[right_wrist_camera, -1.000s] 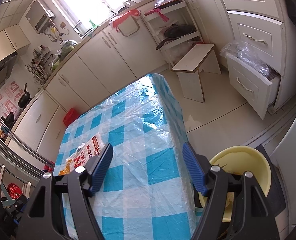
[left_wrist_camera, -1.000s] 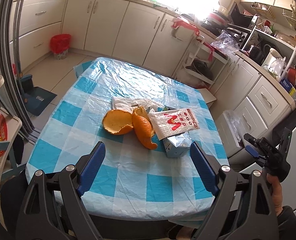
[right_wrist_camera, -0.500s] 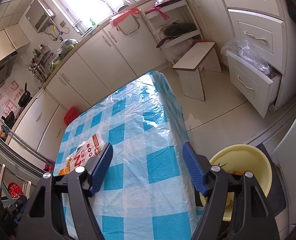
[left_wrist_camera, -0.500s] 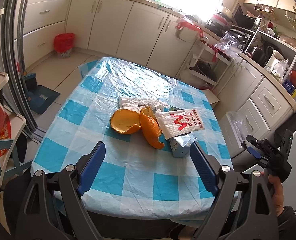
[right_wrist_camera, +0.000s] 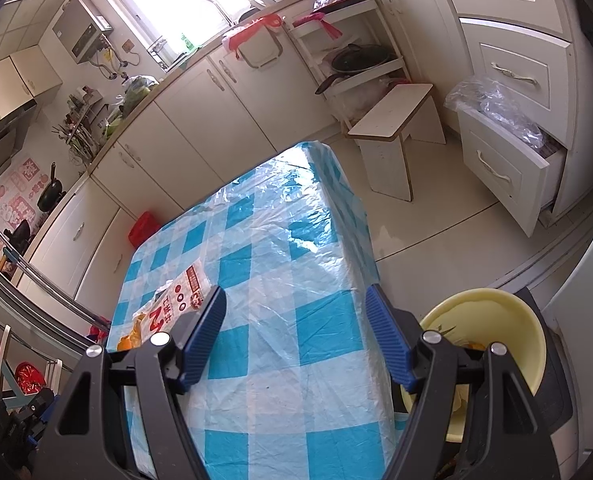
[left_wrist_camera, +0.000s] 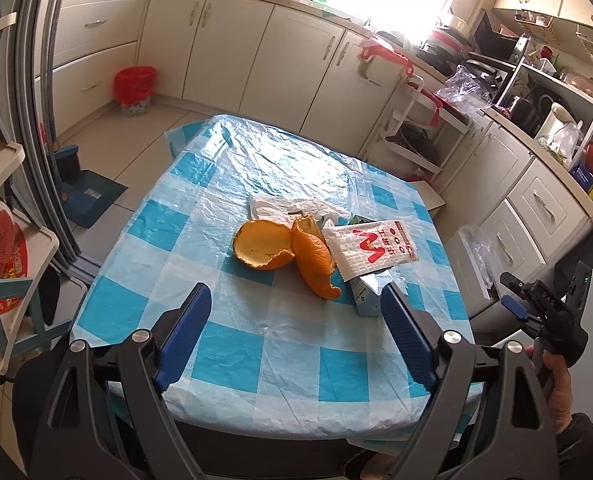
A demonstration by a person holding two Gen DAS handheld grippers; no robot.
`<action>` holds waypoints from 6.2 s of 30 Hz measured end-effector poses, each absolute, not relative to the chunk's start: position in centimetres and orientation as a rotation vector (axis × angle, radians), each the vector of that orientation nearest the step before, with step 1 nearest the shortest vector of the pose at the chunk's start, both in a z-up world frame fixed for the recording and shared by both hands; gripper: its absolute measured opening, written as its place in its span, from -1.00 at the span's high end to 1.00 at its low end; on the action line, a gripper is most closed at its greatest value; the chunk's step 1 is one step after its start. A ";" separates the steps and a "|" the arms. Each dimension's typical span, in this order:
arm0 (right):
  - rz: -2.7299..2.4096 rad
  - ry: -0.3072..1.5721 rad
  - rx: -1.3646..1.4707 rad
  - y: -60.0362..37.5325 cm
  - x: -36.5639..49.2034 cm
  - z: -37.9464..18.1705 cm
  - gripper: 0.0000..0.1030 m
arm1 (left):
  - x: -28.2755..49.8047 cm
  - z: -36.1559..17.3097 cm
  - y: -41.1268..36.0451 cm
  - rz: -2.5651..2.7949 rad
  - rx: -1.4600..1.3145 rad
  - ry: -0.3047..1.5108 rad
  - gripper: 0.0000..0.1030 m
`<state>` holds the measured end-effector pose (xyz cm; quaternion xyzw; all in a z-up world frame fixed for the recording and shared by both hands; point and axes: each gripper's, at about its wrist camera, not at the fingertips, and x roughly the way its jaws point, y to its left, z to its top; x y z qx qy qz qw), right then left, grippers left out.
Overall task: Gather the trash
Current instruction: 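Reach both open tools toward the orange peels and white rice bag, then grasp the orange peel with the left tool while the right tool grasps the rice bag, then lift the rice bag with the right tool while the left tool holds the peel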
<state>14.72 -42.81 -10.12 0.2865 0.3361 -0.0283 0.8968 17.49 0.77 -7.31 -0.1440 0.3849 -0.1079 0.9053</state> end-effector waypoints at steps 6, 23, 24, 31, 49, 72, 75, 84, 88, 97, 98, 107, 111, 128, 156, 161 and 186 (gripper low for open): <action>-0.048 0.696 0.592 -42.6 14.8 -10.1 -0.35 | 17.8 -7.8 1.3 -0.204 -0.300 0.802 -0.60; -0.003 0.692 0.594 -42.1 15.6 -9.8 -0.35 | 18.9 -9.4 1.8 -0.177 -0.299 0.826 -0.60; -0.001 0.693 0.594 -42.0 15.6 -9.8 -0.35 | 19.0 -9.4 1.8 -0.176 -0.299 0.826 -0.60; 0.011 0.694 0.596 -41.8 16.0 -9.8 -0.35 | 19.3 -9.7 2.0 -0.174 -0.283 0.823 -0.60; 0.114 0.707 0.572 -39.7 17.1 -9.6 -0.35 | 21.2 -11.1 1.1 -0.207 -0.136 0.806 -0.60; 0.391 0.850 0.871 -34.9 23.0 -14.7 -0.28 | 28.3 -15.1 -5.1 -0.328 0.228 0.869 0.33; 0.394 0.858 0.934 -34.8 23.7 -15.6 -0.15 | 28.3 -15.6 -5.2 -0.348 0.212 0.891 0.72; 0.420 0.850 1.098 -35.5 25.1 -17.7 0.79 | 26.4 -14.6 -3.9 -0.377 0.125 0.945 0.89; 0.456 0.798 1.069 -35.3 24.7 -16.2 0.95 | 25.3 -13.7 -2.7 -0.394 0.075 0.955 0.90; 0.458 0.787 1.093 -35.8 24.1 -16.0 0.95 | 22.6 -12.5 0.0 -0.382 -0.003 0.939 0.91; 0.465 0.774 1.088 -35.7 24.1 -15.7 0.95 | 22.4 -12.5 0.3 -0.380 -0.010 0.939 0.91; 0.517 0.637 1.094 -36.5 22.7 -13.0 0.96 | 21.3 -11.2 2.1 -0.358 -0.102 0.910 0.91; 0.552 0.598 1.083 -36.8 21.6 -11.7 0.96 | 20.5 -9.8 2.0 -0.375 -0.127 0.876 0.91; 0.555 0.415 1.127 -41.8 16.3 -9.0 0.96 | 18.2 -7.1 -0.4 -0.449 -0.148 0.827 0.91; 0.427 0.612 1.104 -40.8 16.6 -11.4 -0.51 | 16.2 -6.5 -2.0 -0.494 -0.133 0.817 0.91; 0.416 0.724 1.041 -36.6 21.3 -13.5 -0.51 | 16.3 -6.3 -1.4 -0.486 -0.141 0.815 0.91; 0.494 0.634 0.980 -37.2 20.8 -10.6 0.70 | 17.3 -7.0 -1.4 -0.496 -0.166 0.829 0.91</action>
